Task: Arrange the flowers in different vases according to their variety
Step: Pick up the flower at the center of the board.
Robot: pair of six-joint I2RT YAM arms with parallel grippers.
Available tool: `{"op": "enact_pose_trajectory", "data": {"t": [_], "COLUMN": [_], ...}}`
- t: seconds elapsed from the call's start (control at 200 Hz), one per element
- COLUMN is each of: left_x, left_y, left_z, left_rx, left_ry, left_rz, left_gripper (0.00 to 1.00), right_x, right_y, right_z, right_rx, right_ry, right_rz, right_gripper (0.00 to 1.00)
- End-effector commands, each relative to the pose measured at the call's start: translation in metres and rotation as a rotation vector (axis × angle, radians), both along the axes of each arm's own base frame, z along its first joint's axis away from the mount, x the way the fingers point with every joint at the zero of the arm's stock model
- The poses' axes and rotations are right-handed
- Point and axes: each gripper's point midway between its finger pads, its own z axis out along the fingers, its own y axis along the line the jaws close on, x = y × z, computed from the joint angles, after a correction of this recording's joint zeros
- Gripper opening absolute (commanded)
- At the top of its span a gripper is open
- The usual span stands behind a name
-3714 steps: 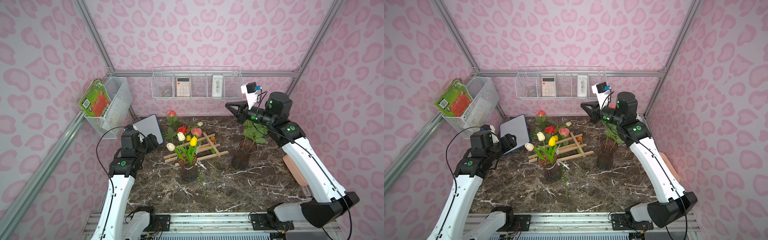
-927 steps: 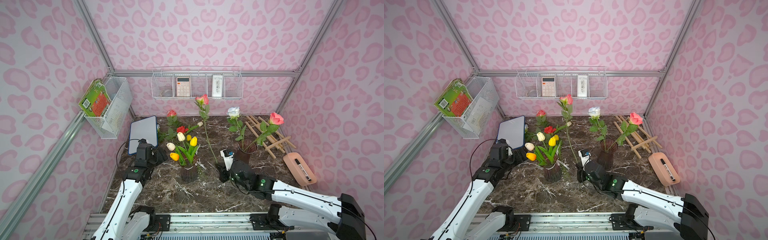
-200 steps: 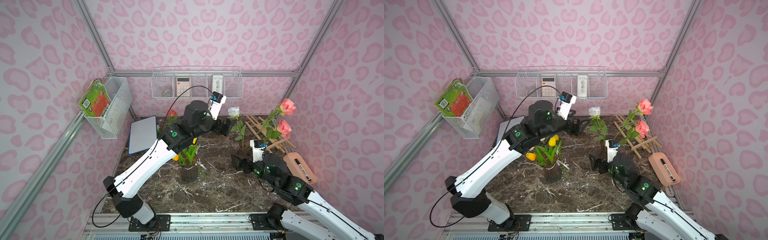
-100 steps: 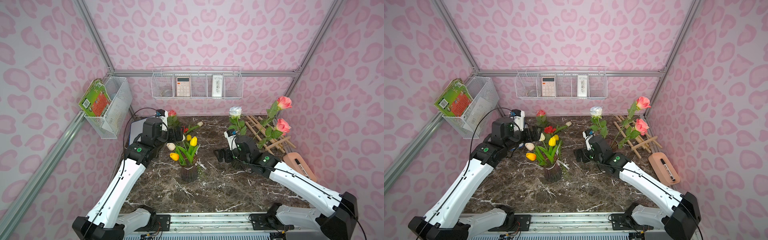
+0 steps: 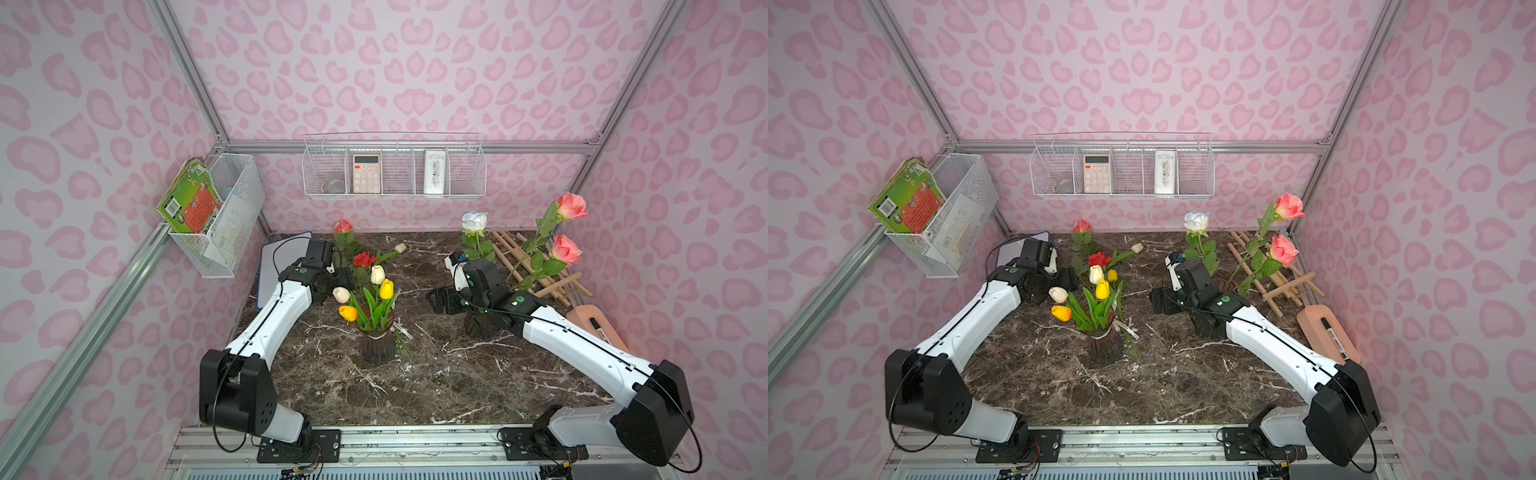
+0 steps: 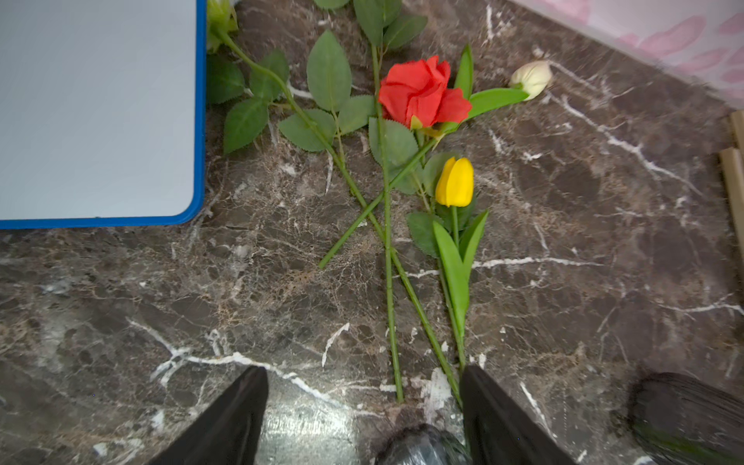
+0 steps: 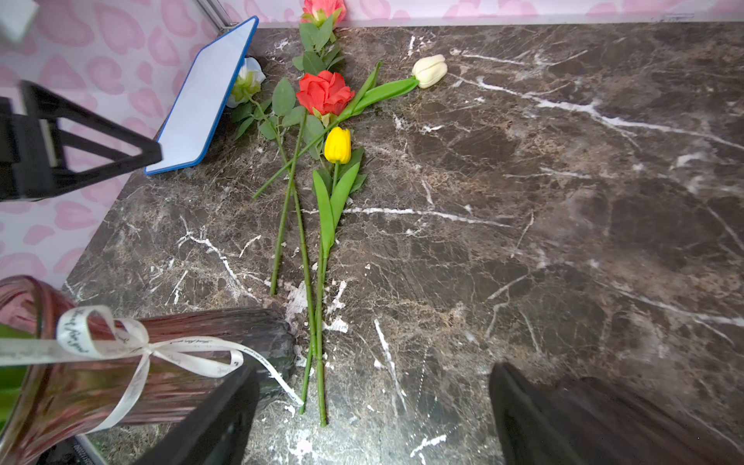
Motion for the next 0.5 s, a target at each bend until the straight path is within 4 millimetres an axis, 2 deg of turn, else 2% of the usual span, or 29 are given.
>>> {"op": "enact_pose_trajectory", "data": {"t": [0.0, 0.255, 0.315, 0.335, 0.495], "left_x": [0.004, 0.032, 0.036, 0.045, 0.061], "left_y": [-0.009, -0.032, -0.035, -0.038, -0.045], "left_z": [-0.02, -0.061, -0.072, -0.066, -0.079], "left_rx": [-0.022, -0.039, -0.024, -0.026, 0.021], "left_ry": [0.085, 0.176, 0.201, 0.18, 0.214], "left_rz": [-0.039, -0.064, -0.063, -0.067, -0.068], "left_gripper": [0.67, 0.43, 0.4, 0.4, 0.33], "right_x": [0.002, 0.002, 0.003, 0.003, 0.003], "right_y": [0.001, -0.001, -0.002, -0.002, -0.002], "right_z": [0.0, -0.003, -0.004, -0.004, -0.004], "right_rx": [0.015, 0.025, 0.026, 0.027, 0.032], "right_ry": [0.001, 0.01, 0.012, 0.012, 0.016], "right_rz": [0.004, 0.006, 0.005, 0.004, 0.008], "right_gripper": [0.89, 0.84, 0.83, 0.83, 0.81]}}
